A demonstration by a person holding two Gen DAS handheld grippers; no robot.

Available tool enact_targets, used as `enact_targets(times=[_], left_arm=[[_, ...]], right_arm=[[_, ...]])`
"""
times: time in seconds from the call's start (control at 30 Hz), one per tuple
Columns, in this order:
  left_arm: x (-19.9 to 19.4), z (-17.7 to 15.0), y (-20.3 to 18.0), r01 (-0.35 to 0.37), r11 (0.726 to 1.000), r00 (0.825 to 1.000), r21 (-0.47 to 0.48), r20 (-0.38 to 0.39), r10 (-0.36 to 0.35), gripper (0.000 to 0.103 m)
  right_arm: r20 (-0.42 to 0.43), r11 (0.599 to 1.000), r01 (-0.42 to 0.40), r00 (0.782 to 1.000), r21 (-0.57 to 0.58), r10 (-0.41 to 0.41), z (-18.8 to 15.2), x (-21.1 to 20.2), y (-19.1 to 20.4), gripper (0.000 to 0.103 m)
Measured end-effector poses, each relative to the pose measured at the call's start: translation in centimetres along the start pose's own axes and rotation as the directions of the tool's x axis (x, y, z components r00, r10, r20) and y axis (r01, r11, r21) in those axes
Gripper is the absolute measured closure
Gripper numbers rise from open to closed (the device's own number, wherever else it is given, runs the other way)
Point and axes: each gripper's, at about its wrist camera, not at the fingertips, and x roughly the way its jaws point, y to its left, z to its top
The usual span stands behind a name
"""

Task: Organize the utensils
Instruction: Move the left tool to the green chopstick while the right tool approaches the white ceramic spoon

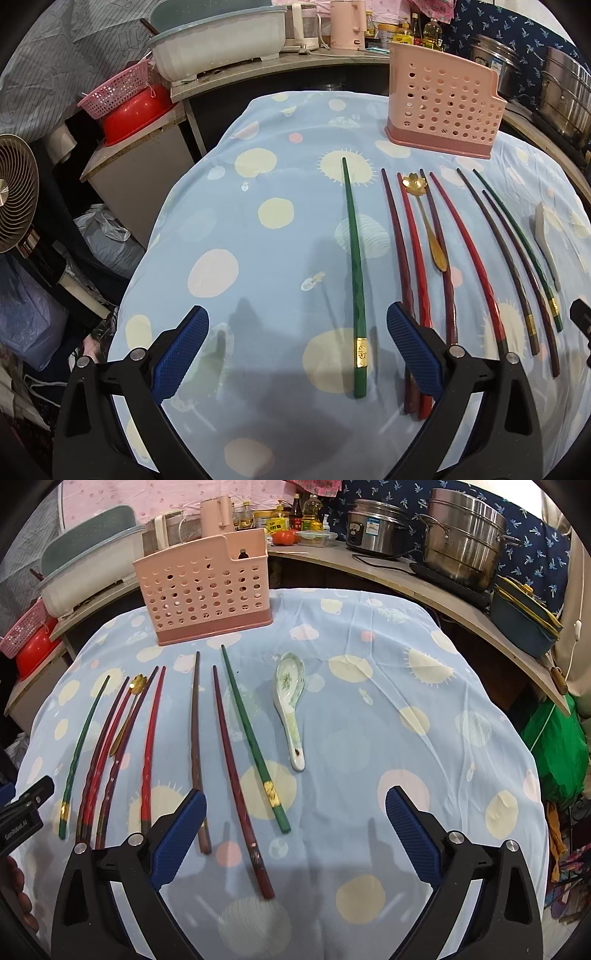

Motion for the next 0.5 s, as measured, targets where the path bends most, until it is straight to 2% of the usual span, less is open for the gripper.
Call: enact_targets(times=[0.13, 0.2, 0.43, 0.5], left_arm=[[0.6, 0.2, -0.2, 0.008, 1.0, 1.0, 0.007, -0.01, -0.008, 0.011], [0.8, 0.4, -0.4, 0.015, 1.0, 1.0, 0.009, -0.014, -0.015, 0.011], [1.7, 0.7, -1.0, 0.029, 0.999, 0.999, 0.018, -0.034, -0.028, 0.011], [2.0, 0.8, -1.1, 0.027, 0.999, 0.999, 0.023, -0.041, -0.026, 0.011]], right_arm=[[-0.006, 1.0, 0.002, 1.0, 0.01, -0.002, 0.9, 1.1, -0.1, 0.014], [-0.018, 1.0, -0.001, 1.0, 0.015, 0.002, 1.4, 1.9, -0.1, 0.025], [-0.037, 1.0, -0.014, 0.999, 0.022, 0.015, 2.9, 4.2, 0.3, 0.042], [-0.048, 0.999, -0.022, 0.999, 0.026, 0.024, 3.3, 5.0, 0.3, 0.051]])
